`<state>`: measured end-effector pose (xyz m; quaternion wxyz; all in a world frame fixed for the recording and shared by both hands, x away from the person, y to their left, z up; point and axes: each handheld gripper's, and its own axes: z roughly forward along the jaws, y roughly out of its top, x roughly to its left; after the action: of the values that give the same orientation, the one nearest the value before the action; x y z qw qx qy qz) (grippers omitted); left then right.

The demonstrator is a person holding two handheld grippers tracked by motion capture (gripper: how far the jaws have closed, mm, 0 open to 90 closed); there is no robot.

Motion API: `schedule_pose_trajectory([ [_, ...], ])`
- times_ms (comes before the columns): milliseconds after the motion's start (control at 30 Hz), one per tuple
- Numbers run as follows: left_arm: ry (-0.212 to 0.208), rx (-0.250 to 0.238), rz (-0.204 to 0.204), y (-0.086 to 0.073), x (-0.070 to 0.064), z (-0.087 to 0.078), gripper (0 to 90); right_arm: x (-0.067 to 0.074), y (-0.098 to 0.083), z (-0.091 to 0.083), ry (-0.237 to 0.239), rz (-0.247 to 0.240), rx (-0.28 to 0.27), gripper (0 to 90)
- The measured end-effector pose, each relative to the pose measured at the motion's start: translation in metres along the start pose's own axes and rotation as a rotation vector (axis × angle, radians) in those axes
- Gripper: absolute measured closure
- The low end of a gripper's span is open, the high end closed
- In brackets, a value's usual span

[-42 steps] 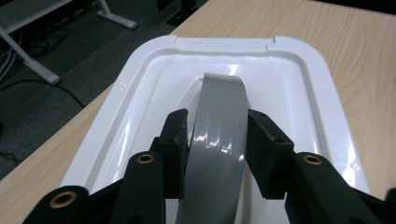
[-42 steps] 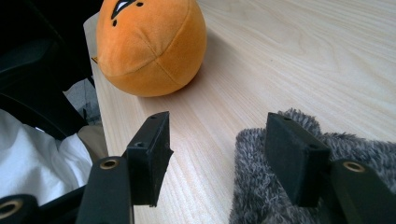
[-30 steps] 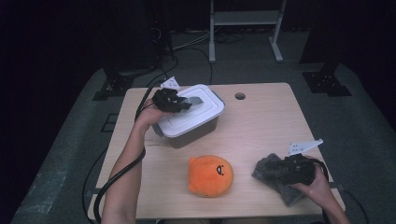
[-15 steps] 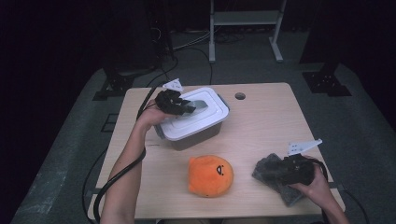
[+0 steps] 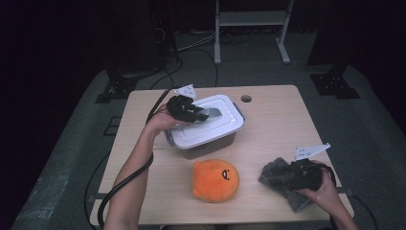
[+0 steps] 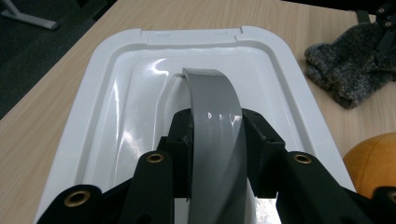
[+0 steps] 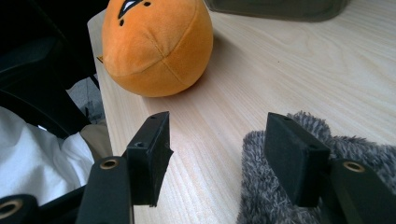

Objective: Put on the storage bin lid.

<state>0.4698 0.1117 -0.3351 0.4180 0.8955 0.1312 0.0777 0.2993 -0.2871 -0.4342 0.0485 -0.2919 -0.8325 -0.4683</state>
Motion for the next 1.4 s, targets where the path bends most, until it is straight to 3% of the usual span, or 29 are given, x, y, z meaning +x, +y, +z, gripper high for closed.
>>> schedule_pose_trajectory([
  [667,-0.081,0.005,0.036,0.006,-0.013,0.007,66.6,0.001,0.0,0.002,0.002,0.0,0.006,40.0],
  [933,-0.091,-0.003,0.032,0.006,-0.015,0.008,66.6,0.001,0.0,0.002,0.003,-0.002,0.007,40.0],
  [1167,-0.06,0.008,0.022,0.007,-0.013,0.008,61.3,0.0,-0.001,0.001,0.007,-0.001,0.006,39.9],
  [1400,0.004,-0.025,0.027,0.011,-0.016,0.01,52.3,0.001,-0.002,0.002,0.009,-0.004,0.008,39.9],
])
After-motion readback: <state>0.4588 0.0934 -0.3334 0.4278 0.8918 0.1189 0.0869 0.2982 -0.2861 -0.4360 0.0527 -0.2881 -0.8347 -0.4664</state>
